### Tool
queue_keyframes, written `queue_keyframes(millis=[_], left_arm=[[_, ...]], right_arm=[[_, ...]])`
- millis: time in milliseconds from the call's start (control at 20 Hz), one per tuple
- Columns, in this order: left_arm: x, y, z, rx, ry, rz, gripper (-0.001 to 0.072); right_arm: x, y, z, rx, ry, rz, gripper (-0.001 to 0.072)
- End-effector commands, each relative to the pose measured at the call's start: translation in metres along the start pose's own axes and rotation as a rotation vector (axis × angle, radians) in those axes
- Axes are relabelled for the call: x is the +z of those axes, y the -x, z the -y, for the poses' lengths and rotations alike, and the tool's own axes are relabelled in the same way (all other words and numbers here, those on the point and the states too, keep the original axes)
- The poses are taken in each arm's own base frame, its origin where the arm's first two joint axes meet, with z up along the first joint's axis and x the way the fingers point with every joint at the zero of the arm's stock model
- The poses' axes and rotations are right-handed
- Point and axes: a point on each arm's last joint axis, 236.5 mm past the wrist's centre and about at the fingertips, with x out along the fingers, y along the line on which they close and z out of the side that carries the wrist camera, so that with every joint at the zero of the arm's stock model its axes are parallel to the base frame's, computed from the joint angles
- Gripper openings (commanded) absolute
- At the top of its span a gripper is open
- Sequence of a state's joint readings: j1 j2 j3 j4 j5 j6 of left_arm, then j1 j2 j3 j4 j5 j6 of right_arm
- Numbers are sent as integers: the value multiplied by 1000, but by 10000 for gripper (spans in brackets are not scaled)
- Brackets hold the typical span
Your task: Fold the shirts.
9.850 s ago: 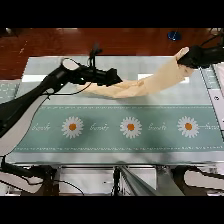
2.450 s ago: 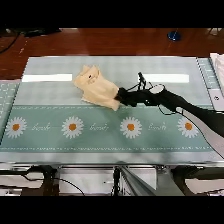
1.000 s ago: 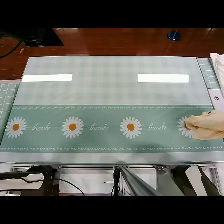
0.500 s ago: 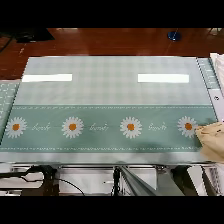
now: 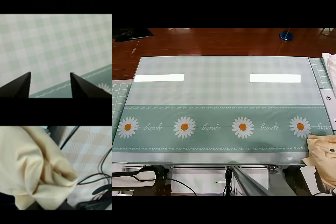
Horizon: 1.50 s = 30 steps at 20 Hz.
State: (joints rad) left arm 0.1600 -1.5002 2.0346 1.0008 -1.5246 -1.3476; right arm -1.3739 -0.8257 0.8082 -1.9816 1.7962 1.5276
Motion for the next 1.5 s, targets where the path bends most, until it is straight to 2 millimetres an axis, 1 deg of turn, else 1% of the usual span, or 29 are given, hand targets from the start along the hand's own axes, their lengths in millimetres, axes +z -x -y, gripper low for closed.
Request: queue_keyframes(millis=[0,50,100,150,250,300,350,400,450,500,550,600,650,700,750,800,850,900,950,1000,1050,1100,1150,1200,1250,1350,1450], left_arm=[[1,2,-2,-1,8,7,576],[1,2,-2,-1,8,7,576],[1,2,-2,-1,8,6,576],[1,2,-2,-1,8,6,576],[1,2,-2,-1,7,6,576],[1,1,-3,-1,8,6,576],[2,1,-3,0,8,9,575],[2,0,-4,1,10,11,576],[5,-2,-6,3,11,19,576],[8,-5,-8,5,6,28,570],[9,-8,-10,6,-15,32,483],[8,-12,-11,3,-39,26,359],[6,-19,-10,-4,-75,12,310],[3,-28,-8,-15,-92,-6,304],[-1,-40,-5,-32,-107,-32,299],[-7,-52,-1,-50,-116,-62,181],[-17,-67,6,-76,-135,-104,140],[-28,-81,14,-102,-147,-153,141],[-43,-96,22,-124,-156,-219,149],[-61,-111,27,-129,-170,-291,189],[-82,-127,31,-114,-181,-379,287],[-104,-141,32,-83,-202,-472,286],[-127,-152,31,-32,-233,-569,287],[-142,-162,30,36,-226,-626,287],[-150,-168,29,94,-251,-659,286],[-153,-177,32,178,-330,-666,286],[-156,-182,34,223,-378,-677,287]], right_arm=[[19,-12,19,-102,0,69,398],[30,-11,20,-107,8,115,594],[42,-9,26,-132,17,164,593],[56,-4,37,-178,12,225,590],[82,10,63,-285,-49,353,589],[100,18,65,-288,-85,441,576],[126,29,51,-227,-86,566,537],[155,49,23,-113,-57,706,434],[183,83,-21,63,-26,877,395],[202,130,-68,278,-17,1047,309],[209,189,-118,551,-38,1198,129],[207,239,-161,826,-83,1261,99],[189,279,-219,1091,-43,1212,86],[154,304,-285,1244,151,1122,81],[95,316,-357,1335,456,994,48],[31,308,-413,1351,724,829,32],[-31,285,-455,1294,954,654,31],[-85,247,-484,1157,1136,493,32],[-125,207,-501,977,1276,402,32],[-150,171,-507,791,1395,374,33],[-165,142,-508,604,1478,383,89],[-172,125,-506,447,1544,425,175],[-175,118,-502,325,1605,485,189],[-171,120,-498,214,1635,567,202],[-164,125,-492,121,1644,625,250],[-147,136,-475,-22,1636,672,252],[-130,138,-458,-88,1597,628,252]])
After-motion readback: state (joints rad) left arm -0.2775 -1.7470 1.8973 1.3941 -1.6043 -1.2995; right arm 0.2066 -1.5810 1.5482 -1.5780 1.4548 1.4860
